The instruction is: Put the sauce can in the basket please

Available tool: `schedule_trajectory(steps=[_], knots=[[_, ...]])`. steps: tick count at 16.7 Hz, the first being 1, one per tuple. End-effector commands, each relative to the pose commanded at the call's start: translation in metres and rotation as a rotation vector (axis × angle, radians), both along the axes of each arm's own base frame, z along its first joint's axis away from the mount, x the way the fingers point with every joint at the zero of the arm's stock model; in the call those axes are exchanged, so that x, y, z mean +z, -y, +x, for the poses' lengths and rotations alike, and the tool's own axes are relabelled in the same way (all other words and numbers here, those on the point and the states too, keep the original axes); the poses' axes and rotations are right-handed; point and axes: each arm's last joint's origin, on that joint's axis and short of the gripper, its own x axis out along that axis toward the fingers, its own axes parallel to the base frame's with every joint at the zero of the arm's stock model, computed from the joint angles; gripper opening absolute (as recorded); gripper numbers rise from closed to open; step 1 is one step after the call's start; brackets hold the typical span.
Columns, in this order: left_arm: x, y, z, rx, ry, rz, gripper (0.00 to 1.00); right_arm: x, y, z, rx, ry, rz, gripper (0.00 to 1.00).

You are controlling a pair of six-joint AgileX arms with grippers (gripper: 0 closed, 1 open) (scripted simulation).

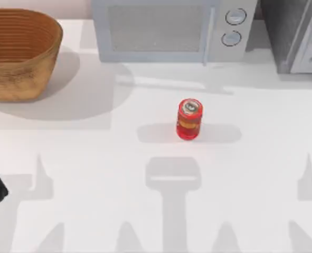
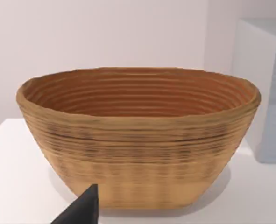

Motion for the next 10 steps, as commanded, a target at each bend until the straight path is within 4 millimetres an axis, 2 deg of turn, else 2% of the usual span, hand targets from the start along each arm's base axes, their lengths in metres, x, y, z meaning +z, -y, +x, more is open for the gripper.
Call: schedule_trajectory(steps=[5, 10], knots=[[0.008, 0.002, 0.002, -0.044, -0.006, 0.013, 1.00, 0.000, 0.000, 0.000, 0.000, 0.000, 0.000, 1.00], [0.041, 0.012, 0.023, -0.239, -0.048, 0.065, 1.00, 0.000, 0.000, 0.000, 0.000, 0.000, 0.000, 1.00]])
